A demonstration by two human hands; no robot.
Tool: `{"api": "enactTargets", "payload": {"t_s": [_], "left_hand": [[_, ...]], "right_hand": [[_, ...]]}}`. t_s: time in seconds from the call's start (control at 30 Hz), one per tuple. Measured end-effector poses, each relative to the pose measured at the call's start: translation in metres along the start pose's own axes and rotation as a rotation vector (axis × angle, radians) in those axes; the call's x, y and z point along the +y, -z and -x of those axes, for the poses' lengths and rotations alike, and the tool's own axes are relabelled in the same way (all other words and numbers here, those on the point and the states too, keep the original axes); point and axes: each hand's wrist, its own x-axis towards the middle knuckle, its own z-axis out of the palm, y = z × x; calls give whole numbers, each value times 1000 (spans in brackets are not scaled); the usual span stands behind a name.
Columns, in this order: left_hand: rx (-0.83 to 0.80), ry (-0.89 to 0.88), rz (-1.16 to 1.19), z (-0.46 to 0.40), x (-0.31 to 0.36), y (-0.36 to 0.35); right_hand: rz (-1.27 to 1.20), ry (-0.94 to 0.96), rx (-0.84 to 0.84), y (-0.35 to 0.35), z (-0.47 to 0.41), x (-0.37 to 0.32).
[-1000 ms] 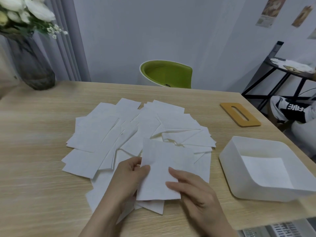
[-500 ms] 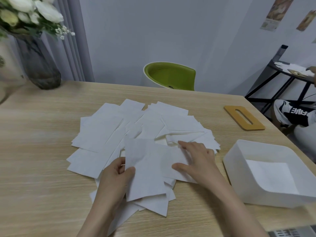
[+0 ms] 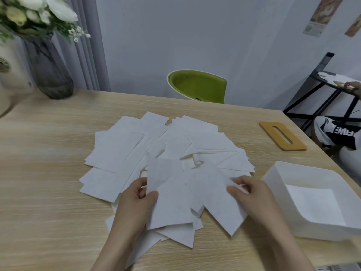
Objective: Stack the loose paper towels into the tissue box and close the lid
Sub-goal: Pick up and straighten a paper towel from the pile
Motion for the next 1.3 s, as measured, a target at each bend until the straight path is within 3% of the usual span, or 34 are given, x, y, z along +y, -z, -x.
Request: {"api": "enactTargets", "payload": {"t_s": [0.13, 0.37, 0.53, 0.77, 1.07, 1.3], "left_hand": [[12, -13, -47, -2, -3, 2], [5, -43, -49, -3, -4, -1], [21, -33, -36, -5, -9, 0], [30, -16, 8, -4, -5, -1], [5, 16, 85, 0, -3, -1], [-6, -4, 107, 2, 0, -2]], "right_hand": [[-188, -146, -281, 9, 16, 11], [-167, -133, -115, 2, 18, 14], [-452, -164, 56, 1, 25, 13], [-728, -241, -43, -29, 41, -15], [-986, -114, -232, -58, 57, -51], [-684, -100, -234, -66, 52, -43]]}}
